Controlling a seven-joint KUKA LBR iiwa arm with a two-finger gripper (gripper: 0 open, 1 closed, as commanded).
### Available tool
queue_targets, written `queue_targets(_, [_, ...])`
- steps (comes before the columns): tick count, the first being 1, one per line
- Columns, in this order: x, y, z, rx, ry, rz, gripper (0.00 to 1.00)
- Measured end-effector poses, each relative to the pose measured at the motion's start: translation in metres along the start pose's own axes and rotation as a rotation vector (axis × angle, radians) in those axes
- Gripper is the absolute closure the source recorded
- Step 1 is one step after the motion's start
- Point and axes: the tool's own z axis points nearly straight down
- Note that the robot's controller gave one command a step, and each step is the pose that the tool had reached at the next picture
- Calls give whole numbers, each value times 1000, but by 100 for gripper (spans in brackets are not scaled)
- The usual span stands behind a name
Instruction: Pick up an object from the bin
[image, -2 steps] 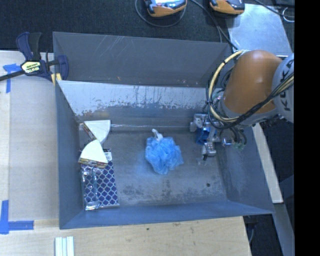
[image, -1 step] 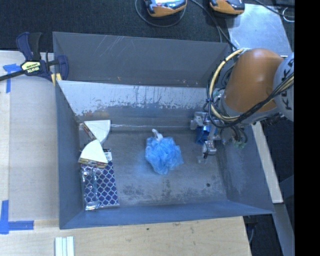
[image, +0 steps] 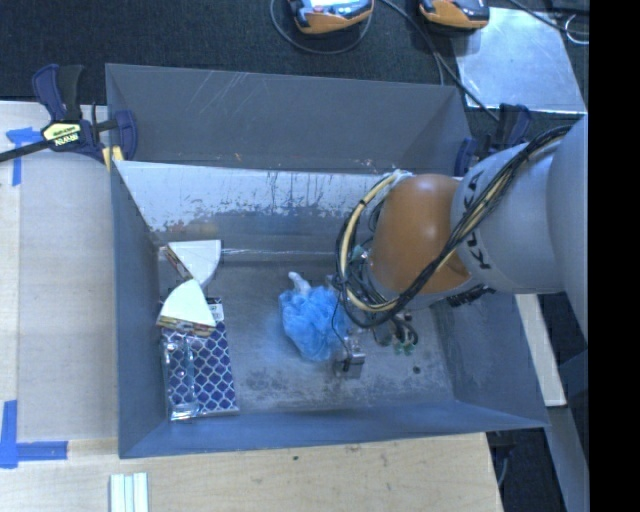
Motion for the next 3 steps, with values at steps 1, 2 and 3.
queue_targets(1, [10, 46, -55, 0, -19, 179, 0])
queue_targets(2, [29, 136, -38, 2, -6, -306, 0])
queue_targets(3, [-22, 111, -11, -1, -20, 47, 0])
